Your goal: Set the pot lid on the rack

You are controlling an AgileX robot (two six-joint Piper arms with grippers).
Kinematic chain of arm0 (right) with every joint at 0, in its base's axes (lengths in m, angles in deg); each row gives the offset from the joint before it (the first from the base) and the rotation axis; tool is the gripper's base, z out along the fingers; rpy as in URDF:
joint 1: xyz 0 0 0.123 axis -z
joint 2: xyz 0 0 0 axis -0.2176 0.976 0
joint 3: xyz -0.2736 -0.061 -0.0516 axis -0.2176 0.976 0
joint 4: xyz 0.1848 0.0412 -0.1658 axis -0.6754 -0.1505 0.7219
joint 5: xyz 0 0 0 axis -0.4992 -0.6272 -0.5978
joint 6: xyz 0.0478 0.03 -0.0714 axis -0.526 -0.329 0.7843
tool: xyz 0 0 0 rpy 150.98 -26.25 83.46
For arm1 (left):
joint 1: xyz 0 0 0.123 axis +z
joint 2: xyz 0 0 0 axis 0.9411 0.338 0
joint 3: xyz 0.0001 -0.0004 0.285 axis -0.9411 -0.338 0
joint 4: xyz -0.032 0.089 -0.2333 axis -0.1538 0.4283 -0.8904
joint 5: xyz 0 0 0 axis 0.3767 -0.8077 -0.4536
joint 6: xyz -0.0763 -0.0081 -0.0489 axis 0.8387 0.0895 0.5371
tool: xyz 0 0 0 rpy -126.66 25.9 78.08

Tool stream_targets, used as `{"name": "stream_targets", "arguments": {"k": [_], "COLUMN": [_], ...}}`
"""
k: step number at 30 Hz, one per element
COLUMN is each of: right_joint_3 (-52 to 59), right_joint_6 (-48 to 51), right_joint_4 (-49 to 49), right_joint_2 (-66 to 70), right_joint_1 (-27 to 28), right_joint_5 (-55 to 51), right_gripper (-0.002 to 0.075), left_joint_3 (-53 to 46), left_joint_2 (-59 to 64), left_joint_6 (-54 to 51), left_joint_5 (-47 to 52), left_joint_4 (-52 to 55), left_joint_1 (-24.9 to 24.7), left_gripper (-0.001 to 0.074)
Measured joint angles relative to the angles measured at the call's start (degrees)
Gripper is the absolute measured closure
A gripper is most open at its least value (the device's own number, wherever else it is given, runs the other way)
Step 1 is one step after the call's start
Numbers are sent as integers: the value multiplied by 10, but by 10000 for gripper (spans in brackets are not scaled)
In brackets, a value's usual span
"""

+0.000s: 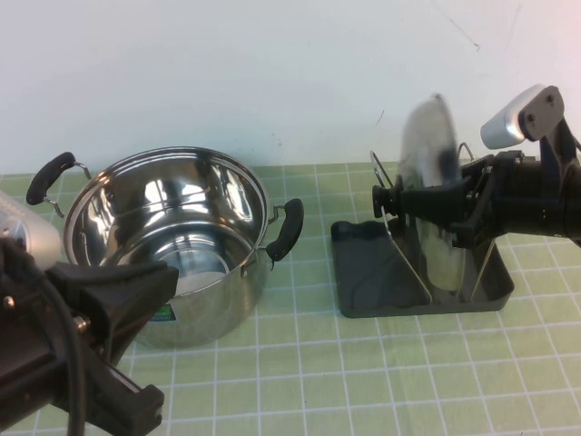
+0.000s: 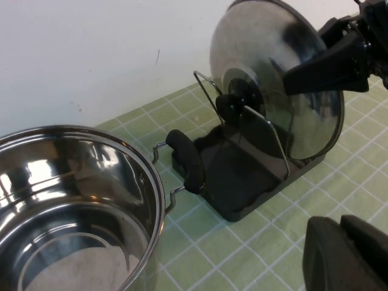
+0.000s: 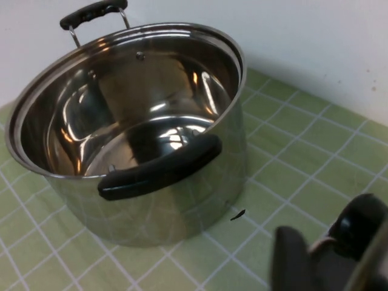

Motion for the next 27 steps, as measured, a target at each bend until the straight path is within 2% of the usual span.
{"name": "stream_targets", "arguments": {"k": [2, 5, 9, 15, 18, 21, 23, 25, 27], "right_joint_3": [0, 0, 0, 0, 0, 0, 0, 0, 0], "right_joint_6": [1, 1, 1, 1, -6, -20, -34, -78, -147], "right_joint_4": [0, 1, 0, -15, -8, 42, 118, 201, 294], "right_joint_2": [0, 0, -16, -77, -117, -158, -183, -203, -217], "right_joint_1": [0, 11, 52, 122, 138, 142, 142, 138, 136], "right_joint_5": [0, 0, 3, -43, -74, -103, -136, -156, -160], "right_gripper": [321, 195, 146, 139, 205, 399, 575, 653, 692], "left_joint_3": [0, 0, 0, 0, 0, 0, 0, 0, 0], "left_joint_2": [0, 0, 0, -2, -2, -2, -2, -3, -4], "left_joint_6": [0, 0, -16, -28, -2, 28, 52, 65, 72], "left_joint_5": [0, 2, 40, 152, 227, 307, 361, 402, 431], "left_joint_4": [0, 0, 11, 73, 119, 158, 175, 180, 178], "left_joint_1": [0, 0, 0, 0, 0, 0, 0, 0, 0], "left_gripper": [734, 734, 735, 735, 735, 735, 736, 736, 736]}}
